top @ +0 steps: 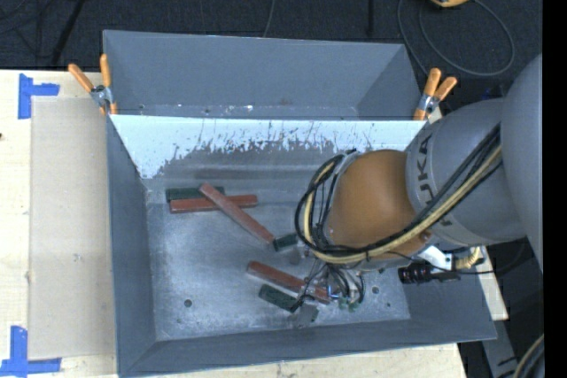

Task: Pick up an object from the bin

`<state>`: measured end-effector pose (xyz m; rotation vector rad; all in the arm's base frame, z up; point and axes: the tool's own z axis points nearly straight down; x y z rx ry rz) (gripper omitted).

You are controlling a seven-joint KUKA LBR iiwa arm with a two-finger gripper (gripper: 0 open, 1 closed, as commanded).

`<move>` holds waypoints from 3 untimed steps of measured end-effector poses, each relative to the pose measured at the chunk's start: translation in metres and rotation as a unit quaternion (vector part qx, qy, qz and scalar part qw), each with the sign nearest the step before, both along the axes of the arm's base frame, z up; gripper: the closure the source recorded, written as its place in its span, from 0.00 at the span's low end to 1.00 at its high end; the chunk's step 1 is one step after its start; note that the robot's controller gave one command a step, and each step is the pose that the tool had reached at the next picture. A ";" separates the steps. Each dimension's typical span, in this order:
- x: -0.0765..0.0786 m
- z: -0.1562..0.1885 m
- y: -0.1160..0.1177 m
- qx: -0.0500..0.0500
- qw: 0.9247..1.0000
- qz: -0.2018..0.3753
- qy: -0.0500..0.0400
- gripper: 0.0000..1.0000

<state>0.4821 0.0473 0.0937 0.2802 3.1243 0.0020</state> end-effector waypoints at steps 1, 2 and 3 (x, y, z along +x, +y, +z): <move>-0.003 -0.025 -0.010 0.000 1.000 0.024 0.004 1.00; -0.003 -0.025 -0.010 0.000 1.000 0.024 0.004 1.00; -0.003 -0.024 -0.010 0.000 1.000 0.024 0.004 1.00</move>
Offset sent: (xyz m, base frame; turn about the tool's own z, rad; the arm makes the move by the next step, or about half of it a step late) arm 0.0000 0.0000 0.0000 0.0000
